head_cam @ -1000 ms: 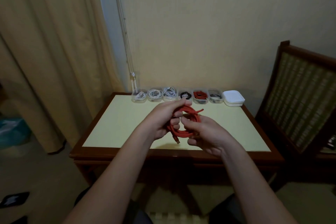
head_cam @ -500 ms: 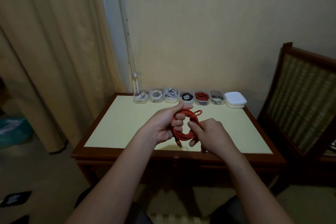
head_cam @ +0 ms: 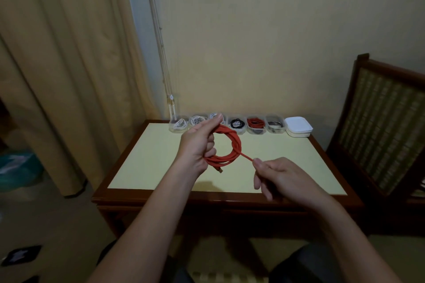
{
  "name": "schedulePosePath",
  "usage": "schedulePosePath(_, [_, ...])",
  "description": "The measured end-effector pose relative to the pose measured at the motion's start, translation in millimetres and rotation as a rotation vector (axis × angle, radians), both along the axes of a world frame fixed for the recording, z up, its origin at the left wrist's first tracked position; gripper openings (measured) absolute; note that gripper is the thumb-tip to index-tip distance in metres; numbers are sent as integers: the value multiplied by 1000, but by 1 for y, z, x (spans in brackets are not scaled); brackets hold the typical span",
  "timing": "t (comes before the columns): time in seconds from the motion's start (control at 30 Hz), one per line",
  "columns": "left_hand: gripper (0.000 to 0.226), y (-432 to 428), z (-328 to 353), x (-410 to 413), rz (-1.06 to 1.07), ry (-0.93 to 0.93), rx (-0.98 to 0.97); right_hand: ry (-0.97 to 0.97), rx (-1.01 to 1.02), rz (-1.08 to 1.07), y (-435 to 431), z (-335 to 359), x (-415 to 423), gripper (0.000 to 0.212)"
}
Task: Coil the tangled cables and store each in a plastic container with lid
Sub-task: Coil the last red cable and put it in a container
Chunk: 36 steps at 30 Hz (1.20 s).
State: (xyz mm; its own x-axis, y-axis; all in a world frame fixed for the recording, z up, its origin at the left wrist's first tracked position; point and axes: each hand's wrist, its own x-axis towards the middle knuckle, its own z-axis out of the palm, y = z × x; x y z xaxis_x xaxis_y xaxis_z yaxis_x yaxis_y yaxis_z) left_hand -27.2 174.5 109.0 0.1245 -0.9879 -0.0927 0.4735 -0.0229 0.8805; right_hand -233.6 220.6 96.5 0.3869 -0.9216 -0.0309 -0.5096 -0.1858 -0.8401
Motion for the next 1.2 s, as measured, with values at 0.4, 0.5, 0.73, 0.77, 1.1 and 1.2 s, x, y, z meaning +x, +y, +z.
schedulePosePath(0.4, [21, 14, 14, -20, -135, 288, 75, -50, -640, -321, -16, -31, -1, 13])
schedulePosePath(0.5, [18, 16, 15, -21, -133, 339, 72, 21, -890, -452, -19, -36, 6, 12])
schedulePosePath(0.73, [17, 21, 13, -30, -111, 407, 31, -208, -929, -550, -8, -34, 28, 19])
schedulePosePath(0.77, [17, 21, 12, -32, -105, 406, 25, -281, -855, -576, -6, -33, 33, 18])
schedulePosePath(1.1, [23, 21, 2, -49, 94, 135, -144, -1068, 72, -451, 5, -14, 51, 19])
schedulePosePath(1.2, [16, 26, 1, -55, 143, -35, -215, -1066, 86, -489, 2, -18, 52, 15])
